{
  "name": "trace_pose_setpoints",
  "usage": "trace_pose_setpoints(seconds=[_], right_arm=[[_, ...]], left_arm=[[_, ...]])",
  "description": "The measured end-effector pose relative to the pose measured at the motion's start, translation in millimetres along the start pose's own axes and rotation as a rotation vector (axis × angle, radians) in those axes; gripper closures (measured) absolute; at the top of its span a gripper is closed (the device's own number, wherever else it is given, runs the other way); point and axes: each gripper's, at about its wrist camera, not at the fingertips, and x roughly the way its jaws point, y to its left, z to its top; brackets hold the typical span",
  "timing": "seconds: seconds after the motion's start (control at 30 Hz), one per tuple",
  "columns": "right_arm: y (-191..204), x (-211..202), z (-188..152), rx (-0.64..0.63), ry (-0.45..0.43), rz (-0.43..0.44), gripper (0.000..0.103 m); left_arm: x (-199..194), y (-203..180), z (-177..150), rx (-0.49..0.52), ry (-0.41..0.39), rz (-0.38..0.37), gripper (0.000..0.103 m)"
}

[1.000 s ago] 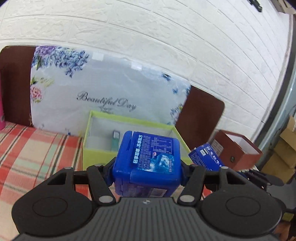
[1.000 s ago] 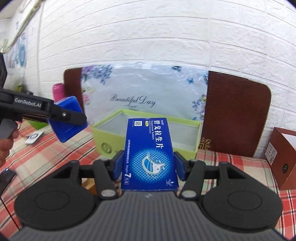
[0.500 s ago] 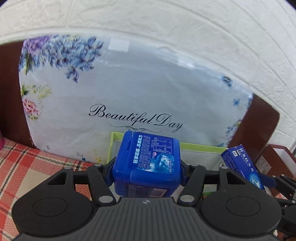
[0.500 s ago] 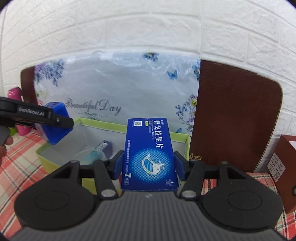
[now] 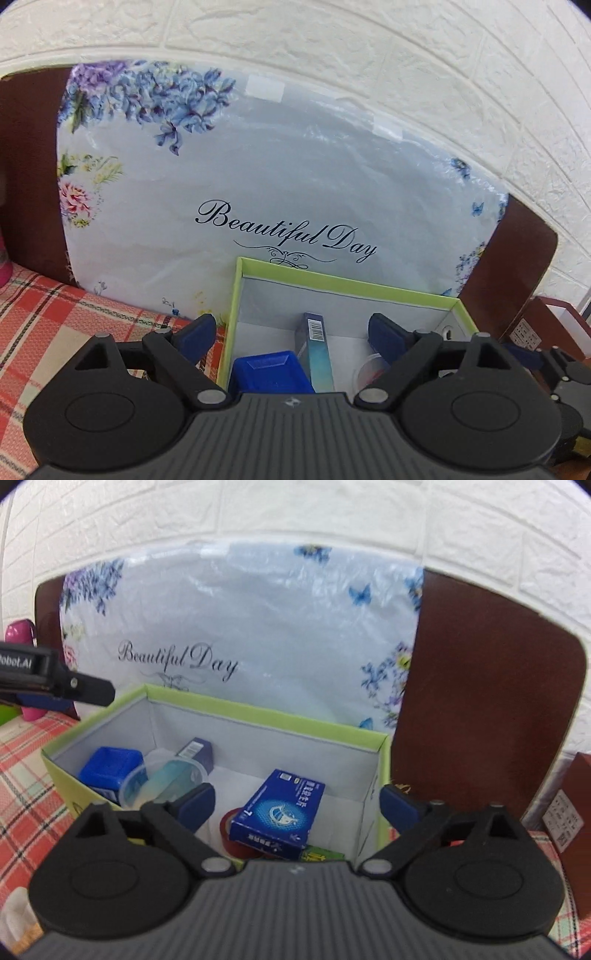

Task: Organize objects
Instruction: 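Place the blue cube and medicine box into the lime-green box, open both tools, then move both tools back to the white-and-pink gloves on the table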

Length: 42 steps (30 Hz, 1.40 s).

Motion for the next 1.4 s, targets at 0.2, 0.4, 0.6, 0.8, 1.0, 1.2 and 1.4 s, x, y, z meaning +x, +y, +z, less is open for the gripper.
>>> trace_pose_setpoints(seconds=[0.2,0.4,0.6,0.8,1.0,1.2,1.4], right_arm=[[-4.3,-64.2,5.2,0.053,-0.089,0.008,0.0],[-9.4,-132.1,-17.4,0.067,-0.13,0.04,0.0],[-10.2,-184.9,-57.2,0.089,-0.145,0.061,0.0],[-1.5,-213.3,-104.1,0.114,-0.102,0.079,0.0],[13.4,-222.1,-148.8,0.11,-0.016,0.068,0.0],[23.4,-226.7,-176.3,0.09,0.036,0.027,0.0],[31.1,-232.5,-185.6,0.047,0.063,0.028,0.0]], left_arm=[[-44.8,-21.6,-9.5,0.01,0.03,-0.003,0.01],[-98.7,-37.4,-43.6,0.06,0.029,-0.032,0.01],[-133.7,-40.9,-87.4,0.034,0.048,-0.037,0.01],[-144.2,-37.4,-137.2,-0.006,0.133,-0.042,0.01],[-147.1,-27.3,-169.6,-0.01,0.199,-0.008,0.01],[-148.2,-18.6,-176.5,0.01,0.193,0.016,0.01],[-127.2,-23.4,-175.9,0.042,0.205,0.008,0.011]])
